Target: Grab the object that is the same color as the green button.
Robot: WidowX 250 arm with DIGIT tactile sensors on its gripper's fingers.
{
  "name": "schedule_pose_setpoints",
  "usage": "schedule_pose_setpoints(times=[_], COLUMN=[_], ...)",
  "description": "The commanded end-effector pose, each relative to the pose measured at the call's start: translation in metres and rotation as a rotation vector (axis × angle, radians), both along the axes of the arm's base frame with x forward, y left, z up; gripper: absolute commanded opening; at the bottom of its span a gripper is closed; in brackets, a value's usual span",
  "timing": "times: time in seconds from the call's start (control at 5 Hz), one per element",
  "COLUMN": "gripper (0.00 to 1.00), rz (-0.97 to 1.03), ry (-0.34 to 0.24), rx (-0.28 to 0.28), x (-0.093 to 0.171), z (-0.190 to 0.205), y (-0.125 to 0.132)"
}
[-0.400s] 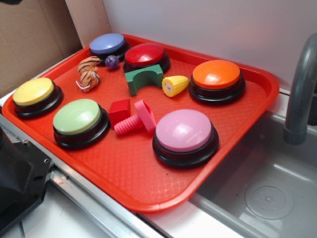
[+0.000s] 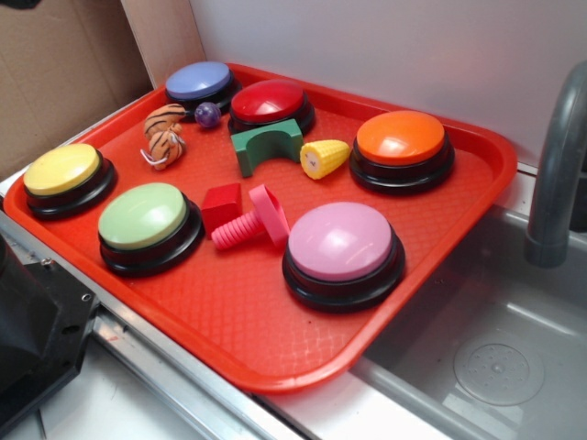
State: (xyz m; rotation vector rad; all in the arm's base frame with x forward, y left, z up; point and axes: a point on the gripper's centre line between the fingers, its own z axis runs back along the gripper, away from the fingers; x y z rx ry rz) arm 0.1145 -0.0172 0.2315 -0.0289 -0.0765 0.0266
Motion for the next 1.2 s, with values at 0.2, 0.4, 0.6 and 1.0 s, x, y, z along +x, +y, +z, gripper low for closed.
schedule_pose_setpoints(times=[0.2, 0.4, 0.6, 1.0], gripper=[1.0, 1.0, 1.0, 1.0], rz=[0.034, -0.006, 0.002, 0.044], ry=[-0.095, -0.122, -0.103, -0.085], rx=[0.032, 0.004, 0.024, 0.049], x=[0.072, 0.103, 0.128, 0.151], z=[-0.052, -0.078, -0.108, -0.152], y=[0.015, 0.022, 0.026, 0.033])
